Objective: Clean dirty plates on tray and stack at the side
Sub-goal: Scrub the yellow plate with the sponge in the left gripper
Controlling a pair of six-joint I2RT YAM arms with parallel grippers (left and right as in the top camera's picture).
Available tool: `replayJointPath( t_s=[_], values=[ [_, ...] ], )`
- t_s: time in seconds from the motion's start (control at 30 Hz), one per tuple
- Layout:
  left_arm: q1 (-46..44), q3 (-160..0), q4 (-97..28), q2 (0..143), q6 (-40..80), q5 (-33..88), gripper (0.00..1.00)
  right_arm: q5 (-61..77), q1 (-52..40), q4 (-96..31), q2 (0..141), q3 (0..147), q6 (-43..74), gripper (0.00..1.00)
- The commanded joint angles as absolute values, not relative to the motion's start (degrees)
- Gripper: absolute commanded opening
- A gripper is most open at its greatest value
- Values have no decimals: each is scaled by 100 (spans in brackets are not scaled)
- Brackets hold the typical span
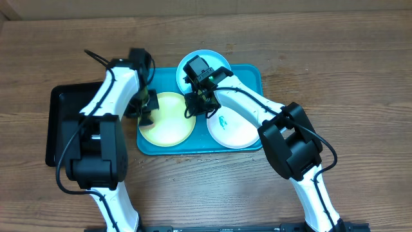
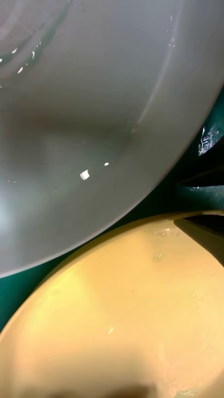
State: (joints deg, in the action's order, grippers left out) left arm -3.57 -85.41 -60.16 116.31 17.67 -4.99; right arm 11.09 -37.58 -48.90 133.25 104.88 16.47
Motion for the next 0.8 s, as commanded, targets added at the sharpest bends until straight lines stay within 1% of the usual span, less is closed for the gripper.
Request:
replayJointPath(
  t_s=[0.0, 0.13, 0.43, 0.47, 0.53, 0.67, 0.77],
  values=[
    [-303, -8733, -5736, 11699, 1455, 1372, 4, 899, -3710, -4912, 13301, 10344, 1634, 18],
    [-360, -8552, -5299, 11701, 1505, 2110, 4, 899, -3710, -4912, 13301, 10344, 1632, 18],
    [-414, -7839, -4296, 11701, 2016, 1973, 4, 899, -3710, -4893, 13301, 10344, 1632, 18],
    [-414, -7655, -4134, 11701, 2016, 1553, 4, 899, -3710, -4895, 13301, 10344, 1634, 18],
    [-412, -7568, -4241, 11701, 2016, 819, 4, 899, -3710, -4910, 13301, 10344, 1634, 18],
    [-349, -7730, -5028, 11688, 2018, -718, 4, 899, -3710, -4943, 13301, 10344, 1632, 18],
    [-292, -8121, -5765, 11688, 2016, -1474, 4, 899, -3710, -4934, 13301, 10344, 1632, 18]
  ],
)
